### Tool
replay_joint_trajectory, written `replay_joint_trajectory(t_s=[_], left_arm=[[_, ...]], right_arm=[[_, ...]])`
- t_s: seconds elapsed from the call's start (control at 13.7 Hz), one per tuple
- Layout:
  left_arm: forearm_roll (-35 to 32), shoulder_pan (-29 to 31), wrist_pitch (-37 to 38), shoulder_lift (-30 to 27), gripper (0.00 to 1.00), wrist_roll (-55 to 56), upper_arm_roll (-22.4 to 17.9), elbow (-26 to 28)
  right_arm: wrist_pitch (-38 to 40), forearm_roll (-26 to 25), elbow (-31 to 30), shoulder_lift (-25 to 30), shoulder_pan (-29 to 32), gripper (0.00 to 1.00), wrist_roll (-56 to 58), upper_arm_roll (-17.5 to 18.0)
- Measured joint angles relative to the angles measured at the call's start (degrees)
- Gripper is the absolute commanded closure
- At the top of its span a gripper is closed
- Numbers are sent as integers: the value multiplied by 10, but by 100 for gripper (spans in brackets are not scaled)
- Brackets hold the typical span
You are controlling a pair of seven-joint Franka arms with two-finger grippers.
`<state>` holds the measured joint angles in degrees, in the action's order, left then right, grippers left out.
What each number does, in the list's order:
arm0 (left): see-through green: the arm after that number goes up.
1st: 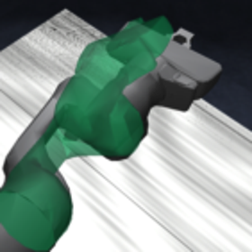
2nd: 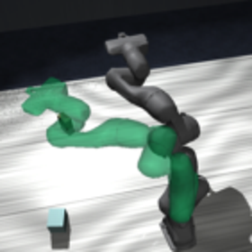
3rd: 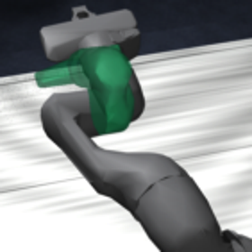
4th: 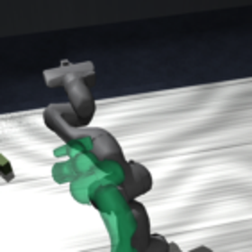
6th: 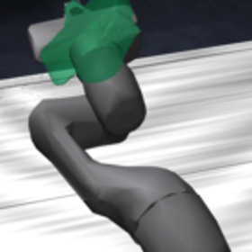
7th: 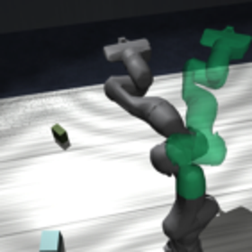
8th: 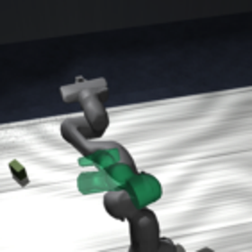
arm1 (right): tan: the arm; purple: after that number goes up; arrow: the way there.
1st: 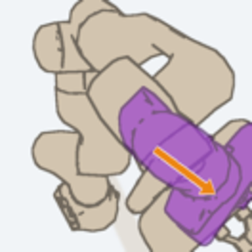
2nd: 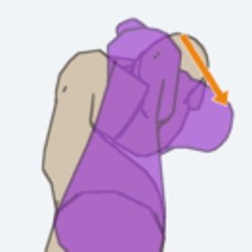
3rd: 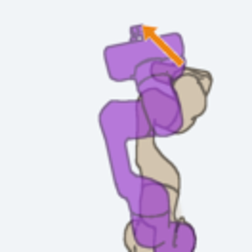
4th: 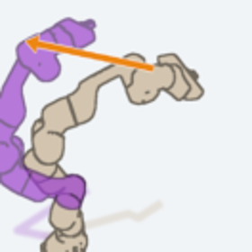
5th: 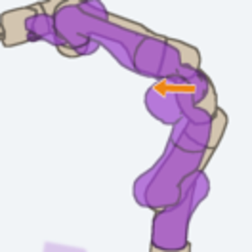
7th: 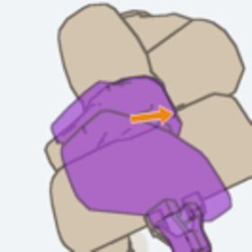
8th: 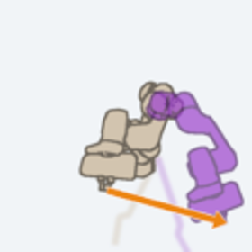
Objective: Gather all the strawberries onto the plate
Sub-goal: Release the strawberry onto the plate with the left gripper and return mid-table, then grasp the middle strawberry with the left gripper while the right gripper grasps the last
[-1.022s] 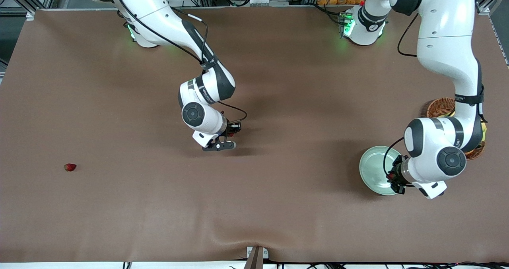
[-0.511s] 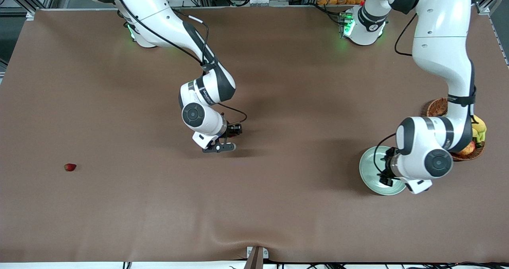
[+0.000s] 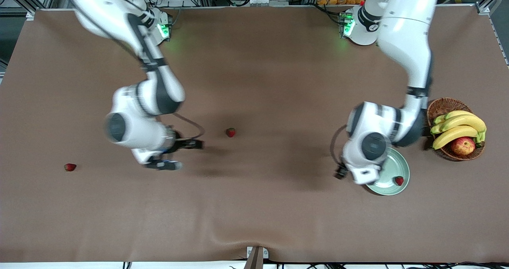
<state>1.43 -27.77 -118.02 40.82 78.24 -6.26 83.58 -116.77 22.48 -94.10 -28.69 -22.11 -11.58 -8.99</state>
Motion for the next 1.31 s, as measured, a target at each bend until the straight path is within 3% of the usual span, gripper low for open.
replay_joint_trajectory(t_s=[0.29, 0.51, 0.95, 1.31], left_arm=[[1, -78, -30, 1, 0, 29, 42, -14], [1, -145, -102, 16, 0, 61, 48, -15], [-4, -250, -222, 93, 0, 62, 43, -56], [-119, -288, -243, 139, 0, 61, 35, -63]], right_arm=[[45, -138, -1, 35, 108, 0, 34, 1], [29, -197, -6, 34, 166, 0, 70, 1], [-85, -203, -20, -20, 302, 0, 350, 2], [-172, -203, -22, -85, 331, 0, 479, 5]])
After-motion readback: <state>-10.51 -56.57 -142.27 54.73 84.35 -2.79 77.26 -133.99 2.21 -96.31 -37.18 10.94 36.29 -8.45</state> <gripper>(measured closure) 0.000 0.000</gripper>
